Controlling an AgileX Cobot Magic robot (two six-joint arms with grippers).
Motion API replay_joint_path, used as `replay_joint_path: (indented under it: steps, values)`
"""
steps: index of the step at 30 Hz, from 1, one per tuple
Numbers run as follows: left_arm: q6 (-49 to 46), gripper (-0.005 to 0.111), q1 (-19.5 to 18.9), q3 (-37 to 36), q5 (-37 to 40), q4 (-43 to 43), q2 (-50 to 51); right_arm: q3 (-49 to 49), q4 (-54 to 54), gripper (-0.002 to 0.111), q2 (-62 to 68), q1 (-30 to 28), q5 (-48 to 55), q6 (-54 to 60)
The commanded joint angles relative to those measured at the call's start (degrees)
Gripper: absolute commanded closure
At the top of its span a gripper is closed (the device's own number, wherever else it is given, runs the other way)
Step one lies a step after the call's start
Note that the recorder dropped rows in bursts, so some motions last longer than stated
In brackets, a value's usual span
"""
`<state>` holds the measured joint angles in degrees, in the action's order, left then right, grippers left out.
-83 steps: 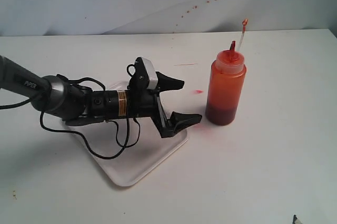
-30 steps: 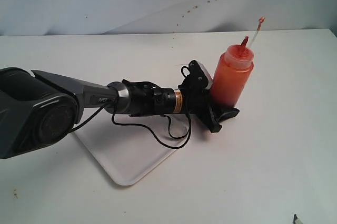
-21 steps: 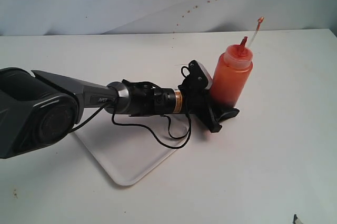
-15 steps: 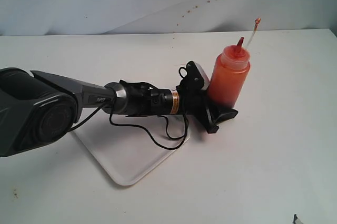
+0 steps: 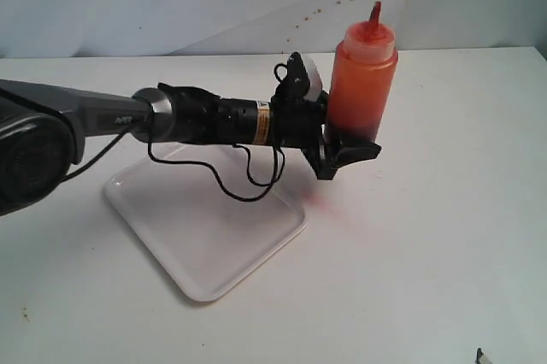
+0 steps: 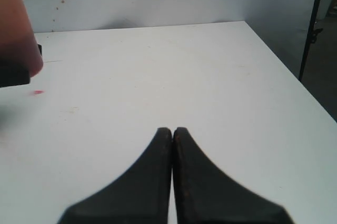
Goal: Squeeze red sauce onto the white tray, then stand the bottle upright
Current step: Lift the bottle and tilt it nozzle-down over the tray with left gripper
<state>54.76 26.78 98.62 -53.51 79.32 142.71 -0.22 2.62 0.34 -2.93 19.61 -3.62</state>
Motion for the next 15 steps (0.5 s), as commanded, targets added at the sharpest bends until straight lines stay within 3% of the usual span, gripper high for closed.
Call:
replay_joint_path:
  steps: [1, 4, 9, 15]
  values:
    - [12.8, 0.107, -2.0, -1.7, -2.6, 11.3, -6.4, 0.2, -0.3, 0.108, -0.3, 0.1, 0.0, 0.1]
    - [15.7, 0.107, -3.6, -4.8, -2.4, 17.1, -11.1, 0.2, -0.3, 0.108, -0.3, 0.1, 0.0, 0.1]
    - [16.1, 0.107, -7.6, -13.6, 0.5, 18.1, -21.5, 0.2, -0.3, 0.108, -0.3, 0.1, 0.0, 0.1]
    - [15.5, 0.107, -13.3, -22.7, 19.2, 20.6, -35.1, 0.2, -0.3, 0.108, -0.3, 0.1, 0.0, 0.1]
